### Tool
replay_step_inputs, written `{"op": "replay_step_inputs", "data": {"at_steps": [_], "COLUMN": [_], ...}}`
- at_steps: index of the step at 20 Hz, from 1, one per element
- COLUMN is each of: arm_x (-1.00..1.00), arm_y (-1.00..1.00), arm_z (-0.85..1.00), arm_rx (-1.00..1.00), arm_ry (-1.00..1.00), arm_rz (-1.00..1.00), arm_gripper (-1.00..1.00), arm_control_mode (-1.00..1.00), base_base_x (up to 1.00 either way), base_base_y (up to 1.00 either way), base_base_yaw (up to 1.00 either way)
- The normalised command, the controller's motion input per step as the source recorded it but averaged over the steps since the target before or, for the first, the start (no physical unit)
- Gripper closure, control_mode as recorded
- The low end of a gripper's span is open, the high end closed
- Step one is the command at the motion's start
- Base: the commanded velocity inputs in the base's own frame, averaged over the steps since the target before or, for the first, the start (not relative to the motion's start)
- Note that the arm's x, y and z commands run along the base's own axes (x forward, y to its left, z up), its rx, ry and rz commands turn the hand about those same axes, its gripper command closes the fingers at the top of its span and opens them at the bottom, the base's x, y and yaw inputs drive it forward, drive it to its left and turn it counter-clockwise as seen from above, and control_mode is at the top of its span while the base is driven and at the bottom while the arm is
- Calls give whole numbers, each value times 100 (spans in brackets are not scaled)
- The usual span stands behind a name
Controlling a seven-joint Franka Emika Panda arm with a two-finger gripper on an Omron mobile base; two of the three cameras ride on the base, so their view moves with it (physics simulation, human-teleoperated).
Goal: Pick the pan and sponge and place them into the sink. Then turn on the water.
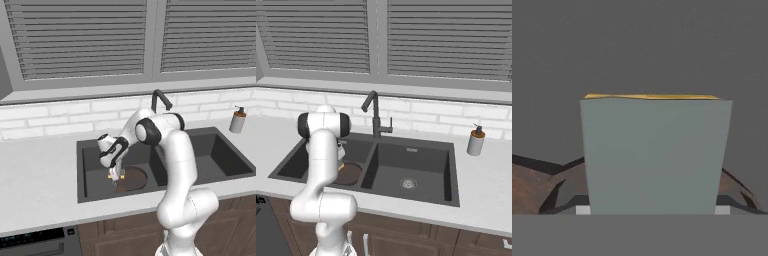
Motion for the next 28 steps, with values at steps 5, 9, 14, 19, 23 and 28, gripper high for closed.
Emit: {"op": "replay_step_inputs", "data": {"at_steps": [5, 9, 14, 19, 23, 28], "arm_x": [0, 1, -1, -22, -44, -44], "arm_y": [0, 0, -1, 0, -10, -24], "arm_z": [-19, -1, 17, 50, 100, 100], "arm_rx": [0, 0, 3, 4, 17, 21], "arm_ry": [0, 0, -2, -10, -14, -10], "arm_rz": [0, 0, -2, -2, -3, -9], "arm_gripper": [-100, -100, -100, -100, -100, -100], "arm_control_mode": [-100, -100, -100, -100, -100, -100], "base_base_x": [0, 0, 0, 0, 0, 0], "base_base_y": [0, 0, 0, 0, 0, 0], "base_base_yaw": [0, 0, 0, 0, 0, 0]}}
